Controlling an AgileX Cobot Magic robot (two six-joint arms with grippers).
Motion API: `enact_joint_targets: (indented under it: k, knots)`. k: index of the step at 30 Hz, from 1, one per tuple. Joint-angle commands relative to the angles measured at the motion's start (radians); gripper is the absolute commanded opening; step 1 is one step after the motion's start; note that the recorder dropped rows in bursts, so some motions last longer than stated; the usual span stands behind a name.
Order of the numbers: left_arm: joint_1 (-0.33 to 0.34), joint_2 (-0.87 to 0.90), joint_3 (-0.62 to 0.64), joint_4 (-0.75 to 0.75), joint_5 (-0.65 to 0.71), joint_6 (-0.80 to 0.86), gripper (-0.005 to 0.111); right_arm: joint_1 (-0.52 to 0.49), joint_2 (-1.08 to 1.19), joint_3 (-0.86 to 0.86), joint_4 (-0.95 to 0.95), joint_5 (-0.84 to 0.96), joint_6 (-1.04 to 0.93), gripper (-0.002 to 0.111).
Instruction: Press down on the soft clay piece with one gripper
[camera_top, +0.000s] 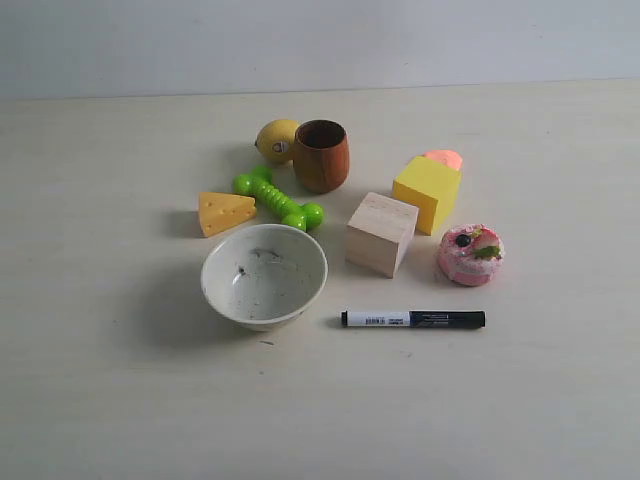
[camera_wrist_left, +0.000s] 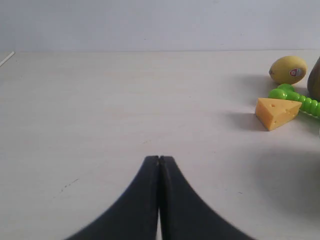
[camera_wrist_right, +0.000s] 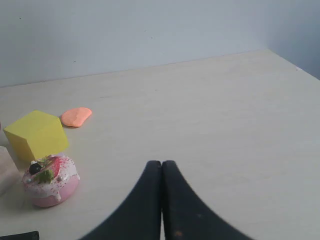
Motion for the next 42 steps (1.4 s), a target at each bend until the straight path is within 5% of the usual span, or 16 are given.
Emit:
enact_joint_targets:
  k: [1,23,32,42]
  knots:
    - [-0.008,-0.006,0.0,-0.004,-0.007,0.0,0.0,0.0,-0.006,0.005,0.002,-0.005,-0.002,0.0]
    - [-0.008,-0.006,0.0,-0.004,-0.007,0.0,0.0,0.0,-0.006,0.005,0.002,-0.016,-0.002,0.0]
    - [-0.008,-0.006,0.0,-0.004,-0.007,0.0,0.0,0.0,-0.006,0.005,0.002,-0.508,-0.002,0.0]
    - [-0.008,-0.006,0.0,-0.004,-0.007,0.0,0.0,0.0,-0.006,0.005,0.009,-0.665,-0.002,0.0]
